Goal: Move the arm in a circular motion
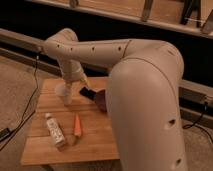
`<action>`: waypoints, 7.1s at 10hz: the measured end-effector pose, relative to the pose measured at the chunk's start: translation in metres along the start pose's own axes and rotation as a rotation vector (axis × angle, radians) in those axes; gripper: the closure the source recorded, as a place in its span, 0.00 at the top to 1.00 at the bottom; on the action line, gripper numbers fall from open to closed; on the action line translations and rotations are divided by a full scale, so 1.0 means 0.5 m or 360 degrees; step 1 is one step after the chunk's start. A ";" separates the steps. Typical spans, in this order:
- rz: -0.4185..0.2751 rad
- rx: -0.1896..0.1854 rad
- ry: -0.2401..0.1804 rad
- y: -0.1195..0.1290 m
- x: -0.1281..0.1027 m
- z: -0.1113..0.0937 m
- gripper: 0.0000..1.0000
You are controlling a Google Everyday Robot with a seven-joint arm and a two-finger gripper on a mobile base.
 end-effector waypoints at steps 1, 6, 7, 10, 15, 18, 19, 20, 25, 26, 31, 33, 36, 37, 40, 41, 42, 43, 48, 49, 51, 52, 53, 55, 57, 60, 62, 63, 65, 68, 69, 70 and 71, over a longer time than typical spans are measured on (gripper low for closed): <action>-0.0027 -0.0015 0.0000 0.004 0.037 0.013 0.65; 0.0002 -0.0005 0.0040 -0.064 0.154 0.062 0.65; 0.0045 -0.0006 0.0055 -0.095 0.173 0.075 0.65; 0.0162 -0.0016 0.0077 -0.174 0.193 0.091 0.65; 0.0374 -0.0058 0.0063 -0.337 0.147 0.081 0.65; 0.0467 -0.0054 0.0075 -0.405 0.075 0.064 0.65; 0.0479 -0.0047 0.0078 -0.412 0.050 0.057 0.65; 0.0484 -0.0039 0.0083 -0.412 0.019 0.045 0.65; 0.0422 -0.0007 0.0104 -0.333 -0.102 0.017 0.65; 0.0394 -0.0005 0.0109 -0.301 -0.127 0.017 0.65; 0.0215 -0.0032 0.0130 -0.149 -0.188 0.041 0.65; 0.0098 -0.0053 0.0135 -0.081 -0.183 0.056 0.65; -0.0083 -0.0062 0.0119 0.001 -0.150 0.071 0.65; -0.0158 -0.0070 0.0110 0.031 -0.125 0.078 0.65; -0.0277 -0.0062 0.0114 0.059 -0.049 0.106 0.65; -0.0306 -0.0046 0.0125 0.055 -0.010 0.121 0.65; -0.0321 -0.0030 0.0135 0.047 0.019 0.130 0.65; -0.0339 -0.0012 0.0140 0.034 0.058 0.141 0.65; -0.0287 0.0008 0.0157 -0.053 0.180 0.165 0.65; -0.0247 0.0005 0.0163 -0.080 0.197 0.167 0.65; -0.0162 -0.0010 0.0167 -0.134 0.221 0.170 0.65; -0.0115 -0.0020 0.0168 -0.161 0.228 0.170 0.65; -0.0080 -0.0024 0.0170 -0.182 0.233 0.170 0.65; 0.0022 -0.0045 0.0166 -0.243 0.231 0.165 0.65; 0.0145 -0.0056 0.0177 -0.313 0.215 0.164 0.65; 0.0280 -0.0045 0.0191 -0.386 0.151 0.152 0.65; 0.0352 0.0007 0.0184 -0.414 0.073 0.117 0.65; 0.0362 0.0029 0.0183 -0.414 0.047 0.103 0.65; 0.0365 0.0074 0.0181 -0.383 -0.028 0.072 0.65; 0.0313 0.0105 0.0194 -0.294 -0.109 0.059 0.65; 0.0276 0.0106 0.0202 -0.252 -0.131 0.063 0.65; 0.0216 0.0100 0.0208 -0.203 -0.147 0.069 0.65; 0.0157 0.0093 0.0214 -0.159 -0.156 0.077 0.65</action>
